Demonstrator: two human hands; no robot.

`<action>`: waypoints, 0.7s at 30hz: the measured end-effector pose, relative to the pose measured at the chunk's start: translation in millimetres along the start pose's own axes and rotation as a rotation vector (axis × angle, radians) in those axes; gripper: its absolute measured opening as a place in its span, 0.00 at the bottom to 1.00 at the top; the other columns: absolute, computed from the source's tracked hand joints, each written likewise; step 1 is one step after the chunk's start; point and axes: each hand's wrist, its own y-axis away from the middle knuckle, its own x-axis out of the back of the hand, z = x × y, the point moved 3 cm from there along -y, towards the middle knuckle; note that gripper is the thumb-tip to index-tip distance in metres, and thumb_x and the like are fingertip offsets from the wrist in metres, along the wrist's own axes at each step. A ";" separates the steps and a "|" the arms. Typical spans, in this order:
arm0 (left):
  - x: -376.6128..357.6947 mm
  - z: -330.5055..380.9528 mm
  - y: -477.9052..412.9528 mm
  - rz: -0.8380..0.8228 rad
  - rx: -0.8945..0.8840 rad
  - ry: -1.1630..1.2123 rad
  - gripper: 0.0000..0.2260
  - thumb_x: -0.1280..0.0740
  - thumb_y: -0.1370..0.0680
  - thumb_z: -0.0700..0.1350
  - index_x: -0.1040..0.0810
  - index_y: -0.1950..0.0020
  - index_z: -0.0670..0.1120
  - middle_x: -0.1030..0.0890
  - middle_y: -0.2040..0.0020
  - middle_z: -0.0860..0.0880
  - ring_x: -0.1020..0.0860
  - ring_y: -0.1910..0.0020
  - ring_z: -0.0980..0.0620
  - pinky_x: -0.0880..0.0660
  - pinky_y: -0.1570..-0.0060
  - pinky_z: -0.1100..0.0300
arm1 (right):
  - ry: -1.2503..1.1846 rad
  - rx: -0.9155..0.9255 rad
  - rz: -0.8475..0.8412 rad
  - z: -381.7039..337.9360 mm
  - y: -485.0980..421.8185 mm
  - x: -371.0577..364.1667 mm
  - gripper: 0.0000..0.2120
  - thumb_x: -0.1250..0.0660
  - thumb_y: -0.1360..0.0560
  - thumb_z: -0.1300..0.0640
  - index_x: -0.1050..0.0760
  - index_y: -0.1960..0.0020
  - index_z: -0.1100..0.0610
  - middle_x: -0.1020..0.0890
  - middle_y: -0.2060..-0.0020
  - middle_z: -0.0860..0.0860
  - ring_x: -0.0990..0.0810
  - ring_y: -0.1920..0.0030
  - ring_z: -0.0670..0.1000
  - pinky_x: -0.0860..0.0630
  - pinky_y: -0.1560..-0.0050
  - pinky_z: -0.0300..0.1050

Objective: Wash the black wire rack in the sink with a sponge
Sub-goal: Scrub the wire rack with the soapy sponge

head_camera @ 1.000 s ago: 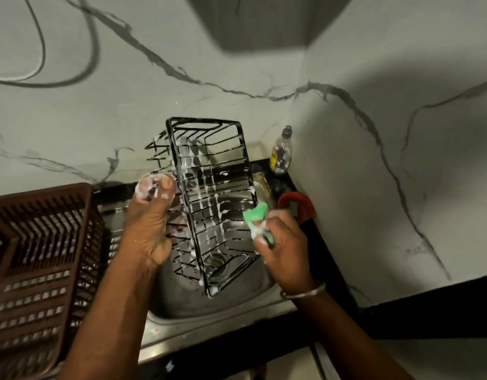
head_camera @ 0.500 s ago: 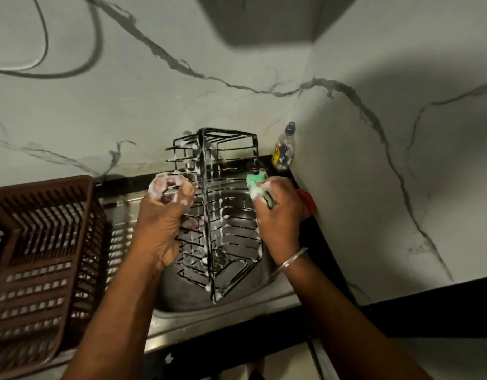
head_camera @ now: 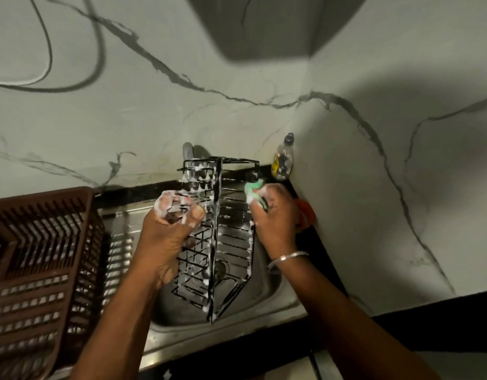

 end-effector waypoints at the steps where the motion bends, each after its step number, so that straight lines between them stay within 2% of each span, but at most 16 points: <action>1: -0.6 -2.9 0.8 -0.002 0.012 0.008 0.26 0.18 0.38 0.60 0.20 0.45 0.54 0.13 0.47 0.48 0.18 0.52 0.49 0.26 0.70 0.62 | 0.017 -0.049 0.049 -3.7 -8.6 -1.0 0.16 0.26 0.24 0.60 0.29 0.65 0.49 0.23 0.63 0.47 0.24 0.61 0.49 0.26 0.60 0.48; 2: -1.1 -5.0 1.7 -0.002 0.022 0.014 0.26 0.19 0.38 0.60 0.20 0.43 0.53 0.14 0.46 0.46 0.19 0.52 0.49 0.27 0.71 0.63 | 0.013 -0.080 0.114 -7.8 -18.1 -1.6 0.18 0.26 0.24 0.59 0.30 0.66 0.49 0.23 0.65 0.46 0.25 0.63 0.49 0.26 0.61 0.48; 4: -1.0 -7.1 2.9 0.003 0.027 0.017 0.26 0.20 0.38 0.59 0.21 0.44 0.53 0.14 0.46 0.44 0.19 0.54 0.50 0.27 0.73 0.64 | -0.038 -0.092 0.219 -10.8 -31.1 -2.5 0.14 0.25 0.26 0.63 0.26 0.65 0.53 0.22 0.65 0.47 0.23 0.62 0.51 0.24 0.59 0.49; 7: -0.7 -6.5 1.8 -0.018 0.025 0.027 0.24 0.20 0.38 0.58 0.20 0.45 0.54 0.15 0.49 0.45 0.22 0.62 0.54 0.29 0.76 0.66 | -0.097 -0.062 0.278 -11.1 -31.0 -1.3 0.08 0.29 0.30 0.70 0.22 0.60 0.59 0.18 0.60 0.51 0.19 0.57 0.52 0.22 0.54 0.44; 9: 0.6 -8.6 -1.5 -0.031 0.015 0.016 0.24 0.19 0.38 0.59 0.19 0.46 0.55 0.14 0.50 0.48 0.20 0.59 0.54 0.28 0.73 0.65 | -0.125 -0.056 0.305 -13.7 -32.0 0.4 0.10 0.32 0.32 0.73 0.20 0.58 0.60 0.16 0.57 0.52 0.17 0.53 0.52 0.21 0.49 0.43; 11: 4.9 -9.7 -3.1 -0.025 0.003 0.017 0.30 0.16 0.41 0.64 0.19 0.44 0.55 0.13 0.52 0.52 0.18 0.58 0.55 0.26 0.70 0.63 | -0.091 0.067 0.284 -20.8 -34.2 3.2 0.12 0.34 0.34 0.76 0.20 0.58 0.62 0.16 0.54 0.55 0.17 0.50 0.55 0.21 0.43 0.47; 13: 9.9 -8.9 -2.8 -0.014 -0.003 0.021 0.44 0.14 0.48 0.69 0.20 0.37 0.53 0.13 0.50 0.51 0.16 0.59 0.56 0.24 0.70 0.60 | -0.026 0.265 0.248 -28.4 -35.8 8.9 0.12 0.34 0.34 0.78 0.19 0.57 0.66 0.16 0.53 0.58 0.17 0.48 0.58 0.21 0.39 0.48; 14: 11.8 -8.7 -2.1 -0.006 0.013 0.012 0.45 0.14 0.48 0.69 0.20 0.36 0.54 0.13 0.48 0.50 0.16 0.56 0.53 0.22 0.68 0.57 | -0.024 0.338 0.228 -33.3 -35.6 11.3 0.11 0.33 0.33 0.79 0.19 0.57 0.67 0.16 0.52 0.59 0.17 0.48 0.58 0.21 0.39 0.48; 16: 13.8 -8.3 -2.1 0.006 0.028 -0.004 0.38 0.14 0.44 0.65 0.19 0.38 0.54 0.14 0.43 0.47 0.16 0.47 0.44 0.20 0.57 0.47 | -0.042 0.436 0.181 -49.3 -32.8 14.3 0.08 0.31 0.31 0.78 0.20 0.57 0.68 0.16 0.52 0.60 0.16 0.48 0.58 0.20 0.41 0.47; 17: 14.2 -9.2 -2.0 0.016 0.028 -0.005 0.36 0.15 0.43 0.63 0.19 0.38 0.54 0.14 0.42 0.46 0.16 0.44 0.42 0.21 0.54 0.46 | -0.043 0.440 0.174 -55.6 -30.3 14.3 0.08 0.30 0.31 0.78 0.20 0.58 0.67 0.15 0.52 0.59 0.16 0.48 0.57 0.20 0.43 0.46; 19: 11.5 -9.9 -1.3 0.010 0.027 0.001 0.34 0.15 0.43 0.62 0.18 0.40 0.56 0.12 0.44 0.49 0.16 0.44 0.43 0.22 0.55 0.49 | -0.098 0.291 0.238 -52.3 -28.5 12.8 0.10 0.29 0.31 0.77 0.21 0.58 0.63 0.16 0.54 0.56 0.17 0.51 0.55 0.19 0.47 0.48; 21: 6.1 -7.0 1.3 -0.017 0.030 -0.028 0.20 0.17 0.40 0.58 0.15 0.51 0.66 0.11 0.51 0.56 0.17 0.43 0.46 0.23 0.50 0.48 | -0.237 -0.025 0.372 -40.3 -29.5 14.6 0.11 0.30 0.29 0.73 0.21 0.55 0.58 0.16 0.55 0.54 0.16 0.54 0.55 0.18 0.52 0.57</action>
